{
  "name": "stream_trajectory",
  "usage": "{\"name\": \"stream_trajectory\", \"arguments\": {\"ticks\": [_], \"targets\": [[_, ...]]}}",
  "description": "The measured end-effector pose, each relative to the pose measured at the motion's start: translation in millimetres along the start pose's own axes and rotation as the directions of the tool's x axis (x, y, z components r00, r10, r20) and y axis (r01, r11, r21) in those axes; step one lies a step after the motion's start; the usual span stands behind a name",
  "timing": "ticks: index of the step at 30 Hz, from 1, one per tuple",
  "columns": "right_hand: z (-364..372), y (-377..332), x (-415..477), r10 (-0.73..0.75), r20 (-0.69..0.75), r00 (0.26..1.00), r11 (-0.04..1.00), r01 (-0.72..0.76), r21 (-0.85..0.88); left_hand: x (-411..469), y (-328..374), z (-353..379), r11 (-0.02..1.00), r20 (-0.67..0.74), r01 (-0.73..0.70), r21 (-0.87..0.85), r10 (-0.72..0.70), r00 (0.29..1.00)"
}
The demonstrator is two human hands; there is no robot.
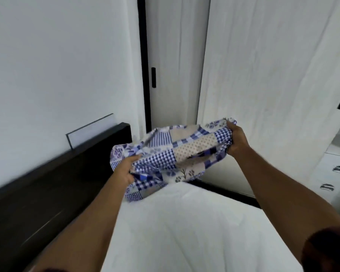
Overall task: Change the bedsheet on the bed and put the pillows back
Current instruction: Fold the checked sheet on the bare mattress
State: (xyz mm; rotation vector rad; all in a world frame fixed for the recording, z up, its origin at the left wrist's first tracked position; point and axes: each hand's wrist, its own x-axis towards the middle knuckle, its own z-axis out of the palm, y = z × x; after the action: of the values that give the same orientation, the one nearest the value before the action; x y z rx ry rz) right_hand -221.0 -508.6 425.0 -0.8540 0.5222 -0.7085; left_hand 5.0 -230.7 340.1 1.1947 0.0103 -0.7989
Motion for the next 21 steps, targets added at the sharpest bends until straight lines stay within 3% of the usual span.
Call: {"name": "stream_trajectory", "arguments": {"ticks": [4, 9, 12, 15, 17, 19, 20, 21], "targets": [[-21, 17, -10, 0.018, -0.116, 0.993, 1.0, -0.018, 0.001, -16, -44, -14, 0.995, -0.072, 0.092, 0.035, -0.09, 0.993], [-71, 46, -19, 0.074, -0.198, 0.977, 0.996, -0.064, 0.055, -18, -81, -26, 0.995, -0.248, 0.004, -0.097, -0.028, 0.968], [-100, 70, -54, 0.109, -0.183, 0.977, 0.994, -0.104, 0.042, -17, -127, -47, 0.997, -0.34, -0.002, -0.083, -0.027, 0.94], [-169, 127, -82, 0.179, -0.161, 0.971, 0.982, -0.168, 0.082, -14, -220, -95, 0.993, -0.408, 0.107, -0.049, -0.118, 0.905], [-209, 166, -117, 0.306, -0.115, 0.945, 0.95, -0.295, 0.103, -15, -304, -141, 0.966, -0.4, 0.256, 0.025, -0.225, 0.888], [-242, 201, -165, 0.404, -0.069, 0.912, 0.914, -0.399, 0.076, -68, -346, -153, 0.933, -0.412, 0.355, 0.06, -0.3, 0.86], [-251, 213, -191, 0.502, -0.143, 0.853, 0.864, -0.503, 0.032, -100, -355, -143, 0.903, -0.414, 0.422, 0.074, -0.357, 0.837], [-283, 234, -205, 0.511, -0.332, 0.793, 0.832, -0.554, -0.041, -128, -359, -134, 0.885, -0.472, 0.45, 0.116, -0.35, 0.809]]}}
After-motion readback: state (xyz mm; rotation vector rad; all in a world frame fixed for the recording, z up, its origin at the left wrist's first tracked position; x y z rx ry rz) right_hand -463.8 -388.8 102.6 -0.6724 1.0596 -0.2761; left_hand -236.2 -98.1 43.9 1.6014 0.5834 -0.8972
